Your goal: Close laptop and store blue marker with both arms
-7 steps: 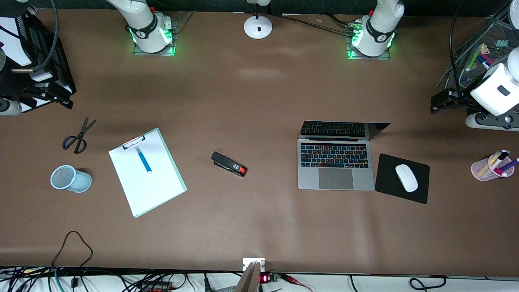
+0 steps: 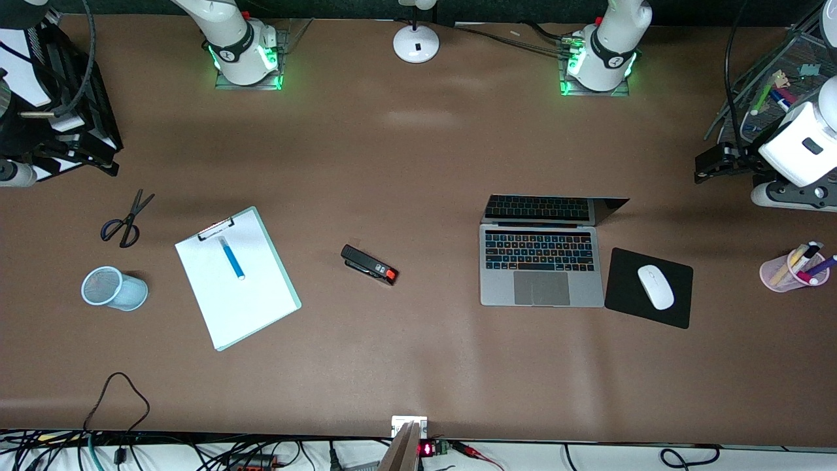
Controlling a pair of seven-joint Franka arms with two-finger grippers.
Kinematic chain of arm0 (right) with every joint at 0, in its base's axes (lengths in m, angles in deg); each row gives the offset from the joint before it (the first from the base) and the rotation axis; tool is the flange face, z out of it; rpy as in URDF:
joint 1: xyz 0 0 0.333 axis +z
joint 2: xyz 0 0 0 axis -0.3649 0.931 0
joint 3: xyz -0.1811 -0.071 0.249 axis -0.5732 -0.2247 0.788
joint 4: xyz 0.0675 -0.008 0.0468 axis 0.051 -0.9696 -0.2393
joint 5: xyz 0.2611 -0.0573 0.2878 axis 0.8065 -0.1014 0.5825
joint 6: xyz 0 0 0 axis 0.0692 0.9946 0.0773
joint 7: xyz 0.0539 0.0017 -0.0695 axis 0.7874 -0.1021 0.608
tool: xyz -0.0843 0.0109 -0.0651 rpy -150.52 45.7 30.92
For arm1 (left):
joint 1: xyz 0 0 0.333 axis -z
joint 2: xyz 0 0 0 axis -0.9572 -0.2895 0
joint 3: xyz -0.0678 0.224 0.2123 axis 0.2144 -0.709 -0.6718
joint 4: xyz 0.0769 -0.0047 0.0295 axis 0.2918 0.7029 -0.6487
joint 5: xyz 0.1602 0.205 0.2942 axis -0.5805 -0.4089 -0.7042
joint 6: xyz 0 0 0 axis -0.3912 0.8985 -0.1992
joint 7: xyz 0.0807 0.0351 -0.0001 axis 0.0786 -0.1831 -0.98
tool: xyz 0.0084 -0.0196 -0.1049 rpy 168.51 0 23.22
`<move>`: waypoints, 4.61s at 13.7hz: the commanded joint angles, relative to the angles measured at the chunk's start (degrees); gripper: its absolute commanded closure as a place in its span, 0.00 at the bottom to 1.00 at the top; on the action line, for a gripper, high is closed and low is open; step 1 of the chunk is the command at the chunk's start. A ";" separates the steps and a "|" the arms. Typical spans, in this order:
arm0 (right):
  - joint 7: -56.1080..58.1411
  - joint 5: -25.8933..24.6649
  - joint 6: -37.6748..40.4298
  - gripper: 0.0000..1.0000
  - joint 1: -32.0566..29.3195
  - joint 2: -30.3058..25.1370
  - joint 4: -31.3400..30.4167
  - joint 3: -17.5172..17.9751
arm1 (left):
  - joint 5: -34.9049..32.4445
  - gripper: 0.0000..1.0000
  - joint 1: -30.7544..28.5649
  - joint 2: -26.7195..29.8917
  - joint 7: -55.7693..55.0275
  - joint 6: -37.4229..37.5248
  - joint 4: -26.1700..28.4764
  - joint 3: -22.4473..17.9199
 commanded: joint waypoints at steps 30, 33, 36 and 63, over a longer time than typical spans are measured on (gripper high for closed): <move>33.96 0.07 -44.68 0.54 5.57 30.30 -14.25 0.43 | 9.38 1.00 3.70 4.78 -15.81 -18.11 31.58 15.68; 33.87 0.16 -46.43 0.56 5.49 32.05 -13.90 0.43 | 9.29 1.00 3.35 3.29 -15.29 -25.86 33.62 15.68; 33.87 0.43 -46.79 0.59 5.40 33.55 -12.58 0.43 | 8.94 1.00 3.27 -0.04 -15.37 -33.06 33.62 15.60; 75.39 26.95 -22.02 1.00 -15.32 20.63 -1.68 0.08 | -9.34 1.00 3.00 -33.44 -15.90 -57.60 11.74 12.35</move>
